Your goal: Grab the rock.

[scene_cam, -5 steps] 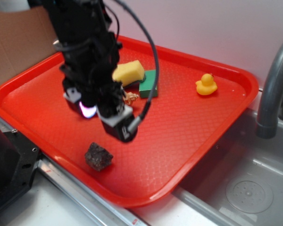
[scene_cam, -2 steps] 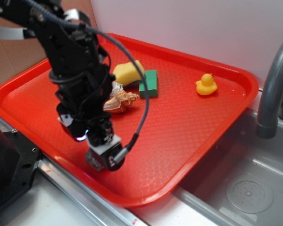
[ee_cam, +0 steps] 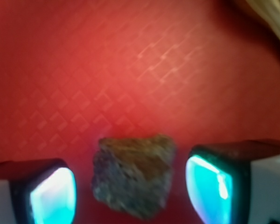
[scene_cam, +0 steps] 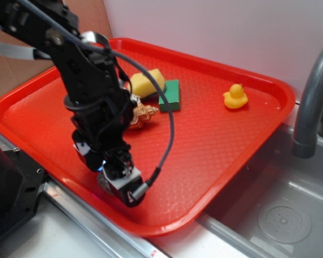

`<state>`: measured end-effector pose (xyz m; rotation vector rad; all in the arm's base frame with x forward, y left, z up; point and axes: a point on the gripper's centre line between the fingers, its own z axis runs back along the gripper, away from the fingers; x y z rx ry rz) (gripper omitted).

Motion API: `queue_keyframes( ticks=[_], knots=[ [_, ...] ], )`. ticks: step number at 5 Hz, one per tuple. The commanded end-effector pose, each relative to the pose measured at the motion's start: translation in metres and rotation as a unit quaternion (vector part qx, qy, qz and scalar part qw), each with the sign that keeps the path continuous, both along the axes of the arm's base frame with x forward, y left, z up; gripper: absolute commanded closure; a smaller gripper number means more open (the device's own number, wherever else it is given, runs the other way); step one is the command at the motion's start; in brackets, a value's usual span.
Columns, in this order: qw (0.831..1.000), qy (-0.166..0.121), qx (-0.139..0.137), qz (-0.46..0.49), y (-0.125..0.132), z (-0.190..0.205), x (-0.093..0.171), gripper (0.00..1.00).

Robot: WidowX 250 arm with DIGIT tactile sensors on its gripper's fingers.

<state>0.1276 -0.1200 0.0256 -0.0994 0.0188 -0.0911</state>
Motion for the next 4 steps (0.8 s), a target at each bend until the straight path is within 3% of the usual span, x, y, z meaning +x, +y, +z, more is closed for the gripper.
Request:
queue_keyframes(
  ticks=[1,2,3,4],
  knots=[
    [0.999,0.019,-0.004,-0.027,-0.025,-0.007,-0.026,1.00],
    [0.998,0.020,-0.020,-0.061,-0.022,0.005,-0.026,1.00],
    [0.989,-0.001,-0.037,-0.141,-0.012,0.049,-0.012,1.00],
    [0.978,-0.026,-0.041,-0.202,0.019,0.098,0.012,1.00]
  ],
)
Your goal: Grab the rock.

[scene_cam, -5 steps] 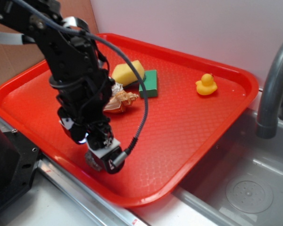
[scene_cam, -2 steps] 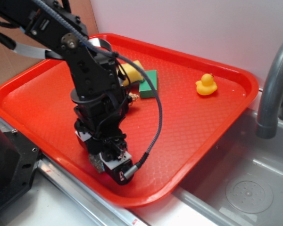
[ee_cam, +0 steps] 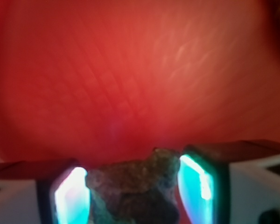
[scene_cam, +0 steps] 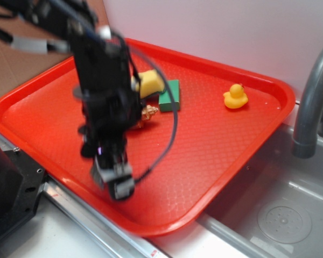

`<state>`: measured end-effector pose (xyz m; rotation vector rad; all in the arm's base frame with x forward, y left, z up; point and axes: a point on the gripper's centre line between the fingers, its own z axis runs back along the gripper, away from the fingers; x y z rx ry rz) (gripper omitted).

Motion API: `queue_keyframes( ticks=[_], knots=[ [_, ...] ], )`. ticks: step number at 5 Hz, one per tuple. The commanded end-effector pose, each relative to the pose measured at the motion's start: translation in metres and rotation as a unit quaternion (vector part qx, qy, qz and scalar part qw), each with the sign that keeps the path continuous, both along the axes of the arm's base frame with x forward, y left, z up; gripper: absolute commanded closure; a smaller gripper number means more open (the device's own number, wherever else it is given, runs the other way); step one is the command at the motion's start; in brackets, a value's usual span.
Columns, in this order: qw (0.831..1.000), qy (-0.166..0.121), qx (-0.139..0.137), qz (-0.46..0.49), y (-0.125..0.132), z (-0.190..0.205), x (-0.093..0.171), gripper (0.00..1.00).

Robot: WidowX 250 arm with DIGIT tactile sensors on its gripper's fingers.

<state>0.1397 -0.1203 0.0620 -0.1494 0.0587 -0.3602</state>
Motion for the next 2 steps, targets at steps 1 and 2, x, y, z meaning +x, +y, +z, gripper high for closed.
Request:
queue_keyframes(
  ticks=[1,2],
  knots=[
    [0.995,-0.034,0.022,-0.087,0.064,0.098,0.014,1.00],
    [0.997,-0.054,0.042,0.038,0.094,0.123,0.003,1.00]
  ],
)
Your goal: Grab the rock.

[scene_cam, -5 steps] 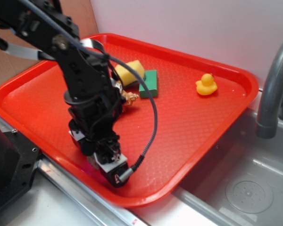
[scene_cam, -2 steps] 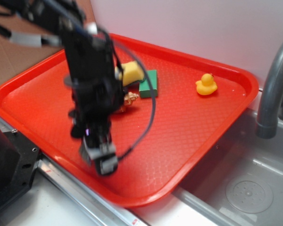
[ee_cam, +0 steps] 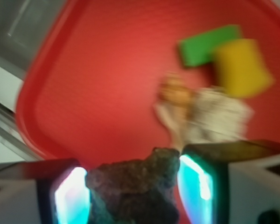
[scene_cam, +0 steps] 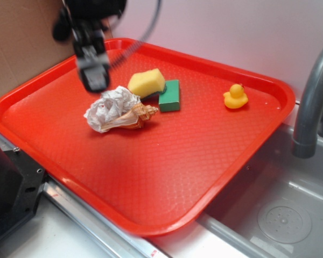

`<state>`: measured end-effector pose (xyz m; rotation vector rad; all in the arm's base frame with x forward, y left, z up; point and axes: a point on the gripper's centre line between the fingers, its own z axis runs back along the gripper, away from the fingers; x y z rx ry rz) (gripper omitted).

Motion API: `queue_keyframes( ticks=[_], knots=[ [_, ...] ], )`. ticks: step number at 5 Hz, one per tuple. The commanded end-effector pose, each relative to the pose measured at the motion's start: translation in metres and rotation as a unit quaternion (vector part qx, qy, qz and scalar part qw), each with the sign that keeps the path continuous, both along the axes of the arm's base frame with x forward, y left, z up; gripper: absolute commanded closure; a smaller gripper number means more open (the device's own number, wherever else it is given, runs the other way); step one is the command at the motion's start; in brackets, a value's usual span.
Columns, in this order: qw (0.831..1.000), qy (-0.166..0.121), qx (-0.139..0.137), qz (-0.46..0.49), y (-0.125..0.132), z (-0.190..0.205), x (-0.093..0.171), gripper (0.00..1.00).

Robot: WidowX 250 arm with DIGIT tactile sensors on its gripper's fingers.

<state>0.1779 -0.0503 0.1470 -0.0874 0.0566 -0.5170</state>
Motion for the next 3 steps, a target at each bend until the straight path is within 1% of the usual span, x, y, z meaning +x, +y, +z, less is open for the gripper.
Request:
queue_keyframes(
  ticks=[1,2,3],
  knots=[
    [0.974,-0.058,0.010,0.218,0.038,0.051,-0.041,1.00],
    [0.948,-0.073,0.042,0.306,0.024,0.059,-0.031,1.00],
    [0.941,-0.050,0.061,0.329,0.012,0.059,-0.022,1.00]
  ],
)
